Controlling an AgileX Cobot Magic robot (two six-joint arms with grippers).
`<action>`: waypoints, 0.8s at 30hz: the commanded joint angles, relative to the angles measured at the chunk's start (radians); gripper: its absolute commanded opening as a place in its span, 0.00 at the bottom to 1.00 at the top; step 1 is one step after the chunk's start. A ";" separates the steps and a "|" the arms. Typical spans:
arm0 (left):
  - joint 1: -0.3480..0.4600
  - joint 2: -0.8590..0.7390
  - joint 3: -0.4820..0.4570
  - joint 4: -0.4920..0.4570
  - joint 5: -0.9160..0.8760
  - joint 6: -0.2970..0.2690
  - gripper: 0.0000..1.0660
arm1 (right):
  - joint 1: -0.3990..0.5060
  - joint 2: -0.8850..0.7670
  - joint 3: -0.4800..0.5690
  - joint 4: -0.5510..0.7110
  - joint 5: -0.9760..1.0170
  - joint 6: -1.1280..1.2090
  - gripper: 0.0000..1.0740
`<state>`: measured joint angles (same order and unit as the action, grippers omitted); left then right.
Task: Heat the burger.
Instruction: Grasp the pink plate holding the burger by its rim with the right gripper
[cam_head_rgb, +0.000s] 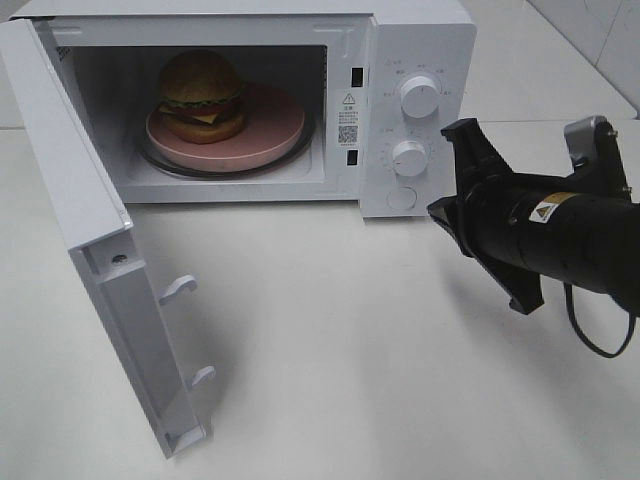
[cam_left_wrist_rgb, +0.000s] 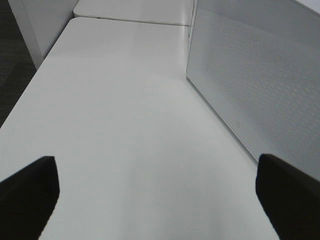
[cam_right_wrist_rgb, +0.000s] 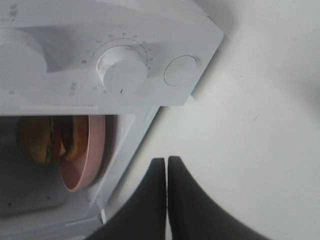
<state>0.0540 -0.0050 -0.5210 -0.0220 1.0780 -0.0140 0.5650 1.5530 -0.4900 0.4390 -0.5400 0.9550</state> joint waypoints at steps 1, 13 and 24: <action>0.001 -0.015 0.003 0.000 -0.009 -0.003 0.94 | 0.000 -0.081 0.001 -0.011 0.118 -0.190 0.00; 0.001 -0.015 0.003 0.000 -0.009 -0.003 0.94 | 0.000 -0.194 -0.001 -0.011 0.389 -0.550 0.00; 0.001 -0.015 0.003 0.000 -0.009 -0.003 0.94 | 0.000 -0.214 -0.116 -0.039 0.787 -0.955 0.00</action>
<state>0.0540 -0.0050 -0.5210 -0.0220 1.0780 -0.0140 0.5650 1.3500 -0.5820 0.4230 0.1820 0.0620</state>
